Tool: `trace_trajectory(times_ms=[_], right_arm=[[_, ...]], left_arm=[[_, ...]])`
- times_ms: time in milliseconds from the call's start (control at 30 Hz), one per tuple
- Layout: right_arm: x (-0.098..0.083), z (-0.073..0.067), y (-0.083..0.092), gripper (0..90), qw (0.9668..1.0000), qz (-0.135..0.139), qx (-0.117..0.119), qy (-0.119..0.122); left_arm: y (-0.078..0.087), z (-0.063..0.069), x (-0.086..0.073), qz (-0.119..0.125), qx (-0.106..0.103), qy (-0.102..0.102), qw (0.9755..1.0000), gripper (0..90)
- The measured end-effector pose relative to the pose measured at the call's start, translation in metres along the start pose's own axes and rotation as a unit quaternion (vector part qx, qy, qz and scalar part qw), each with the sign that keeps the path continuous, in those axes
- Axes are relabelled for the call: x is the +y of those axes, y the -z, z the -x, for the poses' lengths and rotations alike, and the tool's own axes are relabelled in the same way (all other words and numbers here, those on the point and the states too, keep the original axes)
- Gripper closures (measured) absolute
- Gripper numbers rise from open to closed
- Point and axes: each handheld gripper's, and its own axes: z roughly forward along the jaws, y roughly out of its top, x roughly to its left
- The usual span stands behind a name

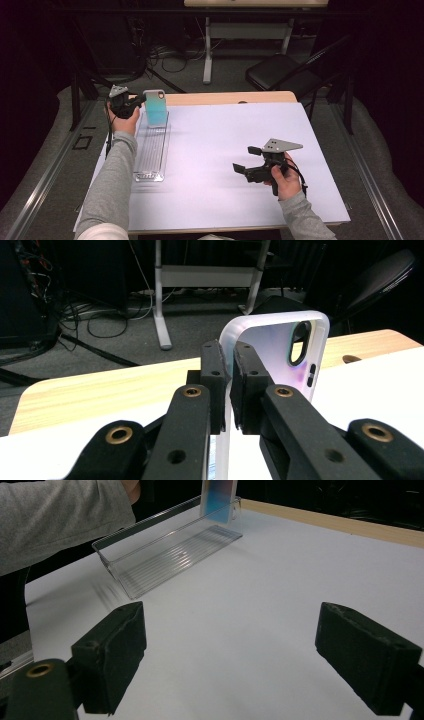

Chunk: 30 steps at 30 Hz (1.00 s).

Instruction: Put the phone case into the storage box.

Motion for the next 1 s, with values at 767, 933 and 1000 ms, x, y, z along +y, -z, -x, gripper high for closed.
trace_trajectory(times_ms=[767, 933, 1000], right_arm=[[-0.001, 0.001, -0.001, 13.7, 1.0000, -0.002, 0.002, 0.000], [-0.002, 0.000, -0.001, 13.7, 1.0000, -0.003, 0.004, 0.000], [-0.002, 0.000, -0.001, 13.7, 1.0000, -0.003, 0.004, -0.001]], left_arm=[[-0.013, 0.000, -0.010, -0.017, 0.012, -0.021, 0.9996, 85.3], [-0.014, 0.000, -0.011, -0.021, 0.012, -0.026, 0.9994, 85.2], [-0.015, 0.000, -0.012, -0.020, 0.012, -0.026, 0.9994, 85.2]])
